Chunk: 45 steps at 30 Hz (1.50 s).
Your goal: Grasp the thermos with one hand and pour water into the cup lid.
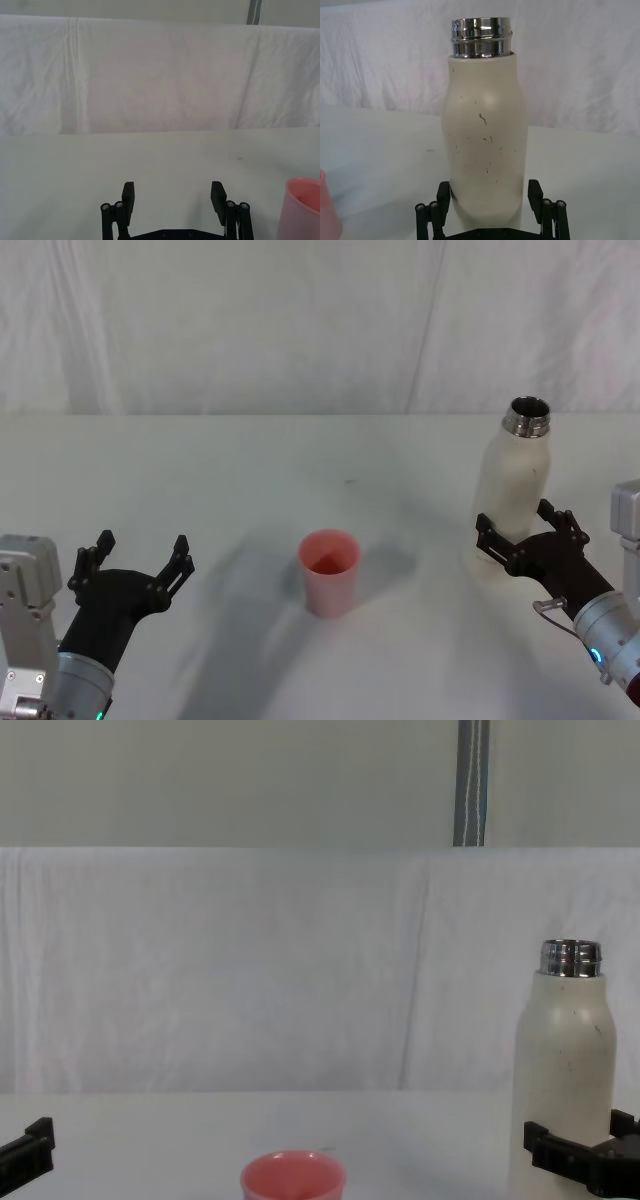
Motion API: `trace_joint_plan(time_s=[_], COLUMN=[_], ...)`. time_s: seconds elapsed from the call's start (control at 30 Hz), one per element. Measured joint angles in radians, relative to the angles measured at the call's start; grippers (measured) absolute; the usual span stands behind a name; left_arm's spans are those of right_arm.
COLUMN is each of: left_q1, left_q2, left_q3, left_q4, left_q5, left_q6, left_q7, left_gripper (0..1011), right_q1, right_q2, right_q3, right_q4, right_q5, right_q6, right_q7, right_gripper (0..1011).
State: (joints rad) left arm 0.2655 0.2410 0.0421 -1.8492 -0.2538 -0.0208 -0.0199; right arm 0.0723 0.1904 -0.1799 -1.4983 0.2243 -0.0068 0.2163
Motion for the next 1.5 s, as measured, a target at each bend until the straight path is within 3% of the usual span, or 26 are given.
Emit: trace_joint_plan(time_s=[0.97, 1.2, 1.5], left_q1=[0.0, 0.0, 0.0], left_q2=[0.0, 0.0, 0.0], left_q3=[0.0, 0.0, 0.0], left_q4=[0.0, 0.0, 0.0], left_q5=[0.0, 0.0, 0.0], left_q6=[0.0, 0.0, 0.0], left_q7=[0.0, 0.0, 0.0], left_gripper=[1001, 1001, 1001], right_q1=[-0.063, -0.097, -0.17], right_q2=[0.036, 0.054, 0.09], right_q3=[0.003, 0.007, 0.033], right_q4=[-0.035, -0.063, -0.145], right_q5=[0.013, 0.019, 0.035], right_q6=[0.023, 0.027, 0.025], right_q7=[0.015, 0.021, 0.029], right_gripper=[1001, 1001, 1001])
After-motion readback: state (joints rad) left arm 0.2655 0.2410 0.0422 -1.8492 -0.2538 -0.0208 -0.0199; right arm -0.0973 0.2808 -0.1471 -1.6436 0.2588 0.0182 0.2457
